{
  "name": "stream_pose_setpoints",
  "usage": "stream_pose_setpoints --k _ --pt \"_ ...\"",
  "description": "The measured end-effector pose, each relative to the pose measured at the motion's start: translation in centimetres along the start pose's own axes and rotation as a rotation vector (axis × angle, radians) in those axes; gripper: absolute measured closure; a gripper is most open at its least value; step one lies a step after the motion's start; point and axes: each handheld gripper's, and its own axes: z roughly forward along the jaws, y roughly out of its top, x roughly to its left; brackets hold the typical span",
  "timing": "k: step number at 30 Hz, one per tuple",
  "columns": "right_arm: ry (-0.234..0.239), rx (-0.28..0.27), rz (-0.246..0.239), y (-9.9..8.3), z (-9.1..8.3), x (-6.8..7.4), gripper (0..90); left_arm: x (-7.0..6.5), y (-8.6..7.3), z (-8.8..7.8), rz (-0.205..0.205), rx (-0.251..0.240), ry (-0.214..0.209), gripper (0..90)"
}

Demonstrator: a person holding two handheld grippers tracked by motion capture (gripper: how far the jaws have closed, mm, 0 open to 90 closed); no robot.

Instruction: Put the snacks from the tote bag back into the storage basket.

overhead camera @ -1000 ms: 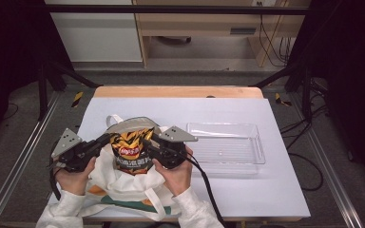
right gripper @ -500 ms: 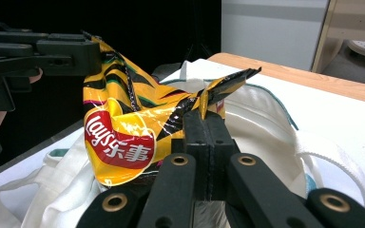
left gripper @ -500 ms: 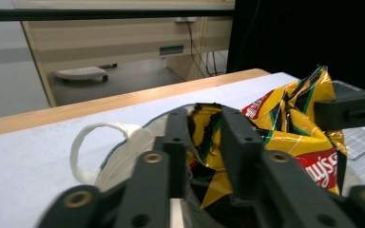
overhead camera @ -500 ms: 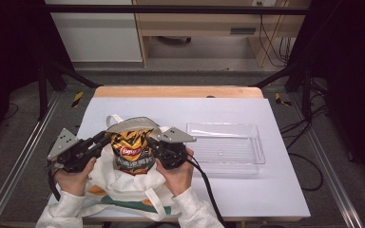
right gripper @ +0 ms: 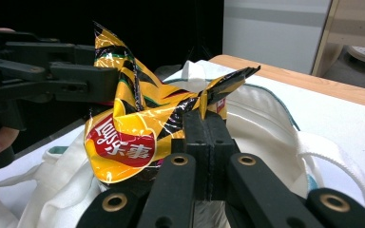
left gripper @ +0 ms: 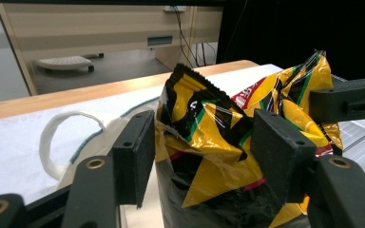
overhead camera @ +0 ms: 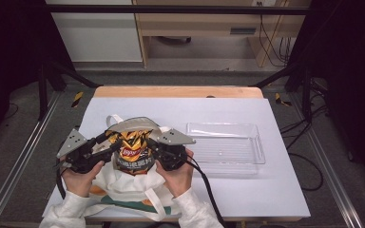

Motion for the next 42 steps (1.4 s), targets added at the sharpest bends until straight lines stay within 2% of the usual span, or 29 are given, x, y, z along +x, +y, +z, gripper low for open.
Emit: stream_pose_setpoints --k 1,3,7,8,9,14,17,20,25,31,42 --pt "-0.003 -0.001 -0.002 0.0 0.0 0.0 90.0 0.1 -0.1 0.1 -0.019 0.007 -0.015 43.5" --pt "-0.004 -0.001 -0.003 -0.1 0.0 0.0 90.0 0.1 -0.2 0.1 -0.031 0.019 -0.018 50.0" --pt "-0.006 -0.006 -0.001 -0.1 0.1 0.0 89.5 -0.2 -0.2 0.1 -0.021 0.042 -0.011 66.0" --pt "-0.007 -0.009 -0.002 -0.1 0.1 0.0 88.1 -0.3 -0.2 0.2 -0.011 0.050 -0.003 66.0" --pt "-0.012 -0.016 -0.002 -0.1 0.1 0.0 84.0 -0.6 -0.1 0.2 0.005 0.059 0.015 70.3" --pt "-0.027 -0.028 -0.009 -0.2 0.1 0.0 71.7 -1.0 -0.2 0.2 0.014 0.064 0.039 80.0" --pt "-0.020 -0.017 -0.003 -0.2 0.5 0.1 68.1 -1.0 -0.3 0.2 0.017 0.064 0.051 84.8" --pt "-0.017 -0.013 -0.007 -0.2 0.7 0.1 69.3 -1.0 -0.3 0.2 0.019 0.060 0.059 86.3" --pt "0.007 0.018 0.013 -0.2 0.8 0.2 89.0 -1.1 -0.4 0.1 0.017 0.051 0.069 86.7" --pt "0.009 0.029 0.028 -0.2 0.6 0.3 90.0 -1.1 -0.2 0.1 0.015 0.037 0.069 86.7" --pt "0.023 -0.015 0.021 0.9 -0.4 0.8 90.0 -1.3 1.4 -0.9 0.012 -0.017 0.063 87.4"
